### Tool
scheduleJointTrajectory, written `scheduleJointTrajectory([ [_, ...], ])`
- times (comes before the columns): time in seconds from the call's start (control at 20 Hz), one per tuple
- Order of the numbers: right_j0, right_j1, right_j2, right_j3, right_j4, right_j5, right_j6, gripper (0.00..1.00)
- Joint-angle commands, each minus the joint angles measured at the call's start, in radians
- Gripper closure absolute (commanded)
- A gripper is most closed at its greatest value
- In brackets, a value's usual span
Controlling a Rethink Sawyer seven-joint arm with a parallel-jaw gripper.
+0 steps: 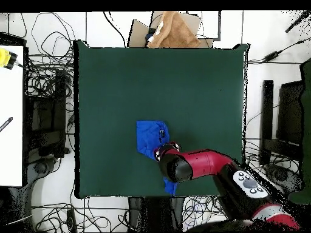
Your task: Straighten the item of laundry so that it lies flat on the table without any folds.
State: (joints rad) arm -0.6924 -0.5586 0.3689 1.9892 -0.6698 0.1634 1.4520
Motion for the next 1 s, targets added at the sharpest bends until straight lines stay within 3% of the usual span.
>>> scheduleJointTrajectory([
  [0.05,0.09,-0.356,0.133,0.164,0.26,0.168,0.193,1.0],
  [0.15,0.122,-0.373,0.114,0.15,0.283,0.166,0.191,1.0],
  [0.2,0.17,-0.359,0.108,0.086,0.305,0.198,0.194,1.0],
  [0.65,0.235,-0.271,0.1,-0.025,0.357,0.142,0.147,1.0],
  [1.0,0.38,-0.236,0.023,-0.156,0.404,0.199,0.183,1.0],
])
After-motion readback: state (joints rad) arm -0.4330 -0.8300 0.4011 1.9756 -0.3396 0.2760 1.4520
